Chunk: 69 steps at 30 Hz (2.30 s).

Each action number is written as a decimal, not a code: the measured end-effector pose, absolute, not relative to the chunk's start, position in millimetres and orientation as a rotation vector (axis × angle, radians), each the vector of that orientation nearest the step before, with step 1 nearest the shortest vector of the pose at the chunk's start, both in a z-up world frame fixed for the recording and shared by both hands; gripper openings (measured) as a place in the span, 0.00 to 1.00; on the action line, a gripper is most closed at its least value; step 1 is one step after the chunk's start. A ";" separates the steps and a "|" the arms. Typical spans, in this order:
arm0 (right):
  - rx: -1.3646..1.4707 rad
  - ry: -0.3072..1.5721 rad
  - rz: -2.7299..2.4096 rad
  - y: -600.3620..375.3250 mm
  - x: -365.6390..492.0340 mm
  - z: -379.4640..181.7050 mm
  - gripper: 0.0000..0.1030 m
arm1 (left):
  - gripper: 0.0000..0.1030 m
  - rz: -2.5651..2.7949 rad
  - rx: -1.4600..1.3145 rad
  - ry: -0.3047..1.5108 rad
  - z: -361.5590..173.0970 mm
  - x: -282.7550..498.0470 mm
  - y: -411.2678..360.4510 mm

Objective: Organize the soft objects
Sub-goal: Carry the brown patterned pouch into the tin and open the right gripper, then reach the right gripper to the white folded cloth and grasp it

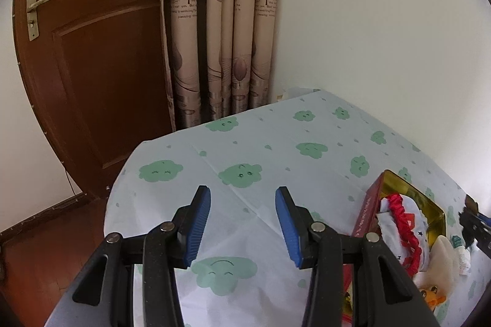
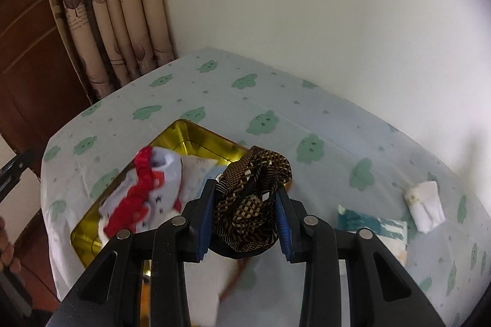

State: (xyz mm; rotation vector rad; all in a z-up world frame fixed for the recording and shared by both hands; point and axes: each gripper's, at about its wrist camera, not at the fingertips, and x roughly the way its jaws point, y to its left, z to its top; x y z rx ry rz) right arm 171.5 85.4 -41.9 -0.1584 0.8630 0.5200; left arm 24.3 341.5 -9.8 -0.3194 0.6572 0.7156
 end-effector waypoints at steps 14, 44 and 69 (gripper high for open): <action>-0.224 0.952 0.532 132.4 189.9 -74.8 0.32 | 0.44 0.728 -0.259 0.684 -13.3 31.3 341.1; -0.132 0.916 0.555 114.3 168.6 -55.6 0.69 | 0.44 0.681 -0.230 0.711 -20.1 38.8 328.1; -0.002 0.927 0.209 -120.3 154.4 -86.0 0.74 | 0.44 0.626 -0.172 0.717 -26.4 46.6 305.6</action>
